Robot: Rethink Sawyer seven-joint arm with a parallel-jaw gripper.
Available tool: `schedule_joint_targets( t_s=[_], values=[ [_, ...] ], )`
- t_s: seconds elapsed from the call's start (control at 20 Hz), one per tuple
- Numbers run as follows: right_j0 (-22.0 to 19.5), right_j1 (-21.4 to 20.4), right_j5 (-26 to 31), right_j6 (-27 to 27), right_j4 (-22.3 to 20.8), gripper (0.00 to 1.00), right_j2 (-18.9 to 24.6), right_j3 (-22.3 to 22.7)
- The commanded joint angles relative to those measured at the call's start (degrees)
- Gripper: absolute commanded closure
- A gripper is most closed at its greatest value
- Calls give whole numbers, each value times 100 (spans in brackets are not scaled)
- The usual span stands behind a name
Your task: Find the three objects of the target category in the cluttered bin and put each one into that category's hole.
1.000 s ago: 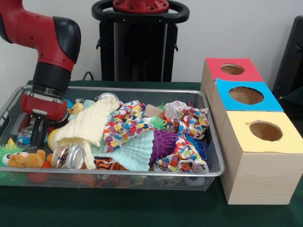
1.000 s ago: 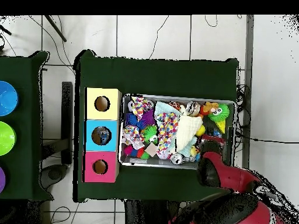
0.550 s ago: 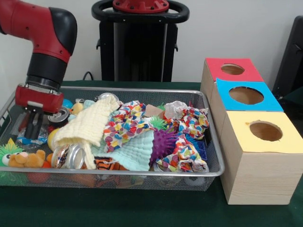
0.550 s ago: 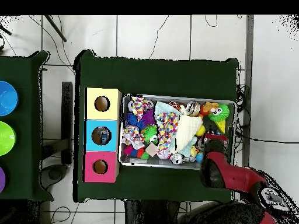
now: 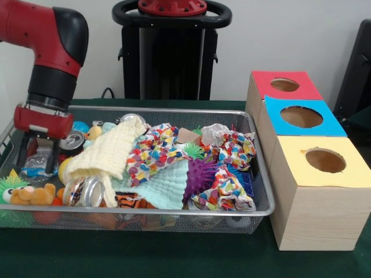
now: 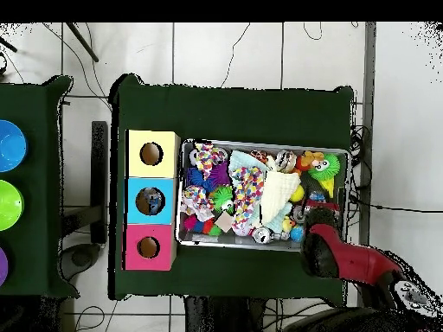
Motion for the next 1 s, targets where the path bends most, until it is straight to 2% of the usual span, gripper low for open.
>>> schedule_joint_targets(
  t_s=[0.05, 0.25, 0.35, 0.5, 0.7, 1.0],
  values=[
    [-380, 211, 2342, 410, 257, 0, 1089, 117],
    [-468, 298, 3076, 226, 454, 0, 1153, 73],
    [-449, 467, 3055, 270, 438, 0, 1041, 20],
    [-450, 398, 3398, 226, 562, 0, 1023, 77],
    [-333, 182, 3473, 294, 660, 0, 925, 258],
    [-337, 162, 3388, 295, 672, 0, 949, 292]
  ],
)
